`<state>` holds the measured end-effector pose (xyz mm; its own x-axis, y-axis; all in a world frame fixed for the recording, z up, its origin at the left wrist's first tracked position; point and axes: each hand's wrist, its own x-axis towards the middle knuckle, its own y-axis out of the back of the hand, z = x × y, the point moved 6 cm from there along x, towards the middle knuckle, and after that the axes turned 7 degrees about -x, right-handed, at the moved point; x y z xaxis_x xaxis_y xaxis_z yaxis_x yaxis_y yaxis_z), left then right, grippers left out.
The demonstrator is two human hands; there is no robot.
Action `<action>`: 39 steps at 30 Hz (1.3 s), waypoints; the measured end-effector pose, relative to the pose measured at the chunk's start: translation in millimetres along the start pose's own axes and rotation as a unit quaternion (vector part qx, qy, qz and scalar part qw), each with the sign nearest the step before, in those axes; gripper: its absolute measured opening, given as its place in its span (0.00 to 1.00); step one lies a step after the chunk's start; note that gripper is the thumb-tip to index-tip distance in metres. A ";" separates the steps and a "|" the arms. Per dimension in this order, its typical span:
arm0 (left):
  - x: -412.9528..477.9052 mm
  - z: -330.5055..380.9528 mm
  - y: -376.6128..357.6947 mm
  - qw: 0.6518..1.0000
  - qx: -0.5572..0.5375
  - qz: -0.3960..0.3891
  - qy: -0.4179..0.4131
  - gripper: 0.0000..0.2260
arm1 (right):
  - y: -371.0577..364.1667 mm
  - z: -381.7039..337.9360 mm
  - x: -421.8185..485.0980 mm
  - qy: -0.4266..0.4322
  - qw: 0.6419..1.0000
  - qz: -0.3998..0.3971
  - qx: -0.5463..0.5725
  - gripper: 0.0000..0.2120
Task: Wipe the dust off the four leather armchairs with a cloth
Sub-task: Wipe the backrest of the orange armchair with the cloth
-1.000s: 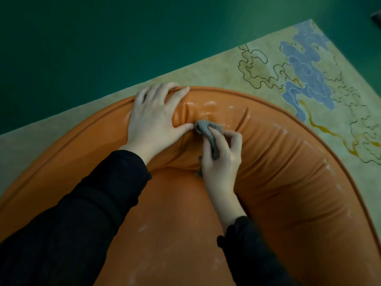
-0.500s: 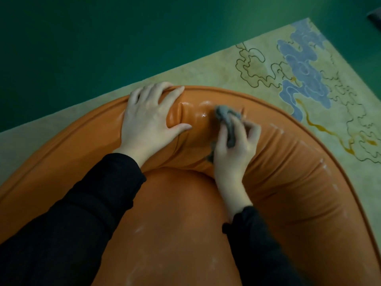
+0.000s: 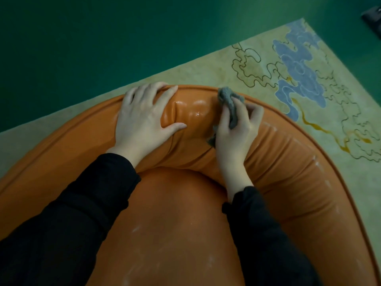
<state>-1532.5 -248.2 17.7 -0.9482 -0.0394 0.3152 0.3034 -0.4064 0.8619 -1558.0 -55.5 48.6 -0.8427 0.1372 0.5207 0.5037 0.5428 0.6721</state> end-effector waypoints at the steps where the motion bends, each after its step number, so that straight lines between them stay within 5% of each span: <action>1: 0.0 -0.1 0.1 1.000 0.000 0.000 0.000 0.34 | -1.2 2.7 3.2 -0.006 1.000 -0.006 -0.008 0.10; 29: 2.5 1.2 0.2 1.000 0.008 -0.013 0.006 0.35 | 20.9 43.6 -32.3 0.031 0.995 -0.075 -0.053 0.11; 33: 5.2 24.0 0.7 0.998 -0.004 -0.018 -0.059 0.32 | 26.4 30.4 -2.5 0.045 0.998 -0.023 -0.030 0.10; 39: 26.2 82.2 -38.0 0.989 -0.030 -0.066 -0.129 0.35 | 14.2 39.8 15.5 0.091 0.991 -0.055 -0.086 0.12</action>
<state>-1561.1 -158.8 25.9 -0.9213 0.2479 0.2995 0.1660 -0.4458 0.8796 -1571.4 -12.7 45.2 -0.8539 -0.0760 0.5149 0.4483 0.3951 0.8018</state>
